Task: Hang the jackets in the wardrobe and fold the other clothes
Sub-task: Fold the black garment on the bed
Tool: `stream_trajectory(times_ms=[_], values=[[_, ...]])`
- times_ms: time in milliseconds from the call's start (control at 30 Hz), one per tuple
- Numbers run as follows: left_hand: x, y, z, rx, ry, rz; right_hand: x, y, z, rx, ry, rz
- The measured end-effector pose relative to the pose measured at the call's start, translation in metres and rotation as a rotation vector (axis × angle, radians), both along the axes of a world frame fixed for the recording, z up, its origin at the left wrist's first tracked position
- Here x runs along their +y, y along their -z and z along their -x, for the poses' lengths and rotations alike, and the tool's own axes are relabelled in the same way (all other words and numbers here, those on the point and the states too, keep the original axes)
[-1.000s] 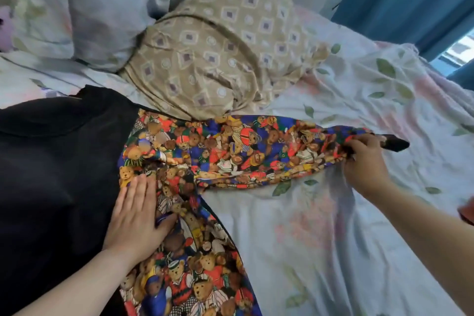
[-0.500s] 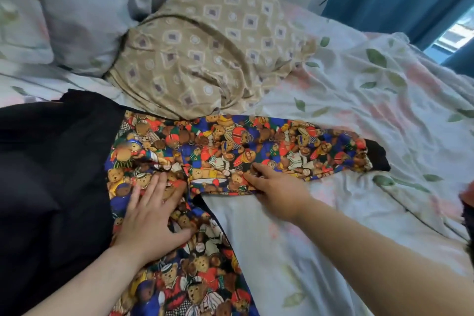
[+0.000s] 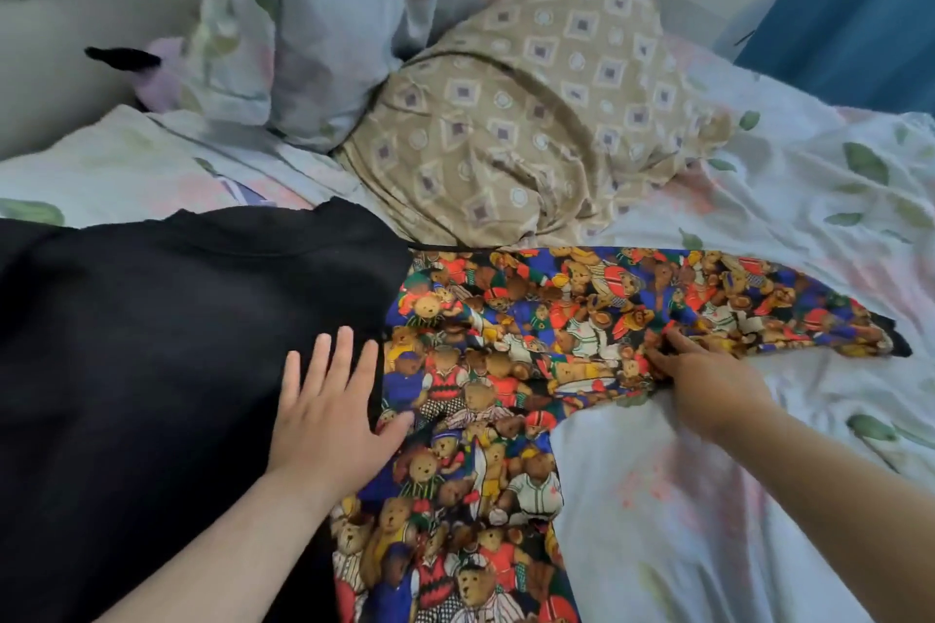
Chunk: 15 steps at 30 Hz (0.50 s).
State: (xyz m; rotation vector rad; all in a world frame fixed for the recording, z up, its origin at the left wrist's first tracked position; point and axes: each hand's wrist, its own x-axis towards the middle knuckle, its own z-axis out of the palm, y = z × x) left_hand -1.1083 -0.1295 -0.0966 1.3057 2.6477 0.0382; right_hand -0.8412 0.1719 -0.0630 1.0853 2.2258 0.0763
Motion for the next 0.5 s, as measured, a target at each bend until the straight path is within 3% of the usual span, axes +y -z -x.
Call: stream_trajectory(times_ms=[100,167,367,433,500], values=[[-0.010,0.011,0.014,-0.238,-0.005,0.151,-0.017,-0.017,0.042,-0.044,0.088,0.066],[-0.006,0.007,0.021,-0.361,0.023,0.179,-0.042,-0.027,0.073,0.024,0.061,0.081],[-0.027,-0.027,0.044,-0.670,-0.098,-0.038,-0.146,-0.019,0.184,0.735,-0.196,0.327],[-0.054,-0.037,0.049,-0.614,-0.174,-0.242,-0.177,-0.010,0.211,0.781,-0.292,0.345],[-0.085,-0.050,0.061,-0.438,-0.237,-0.442,-0.201,0.002,0.227,0.695,-0.324,0.311]])
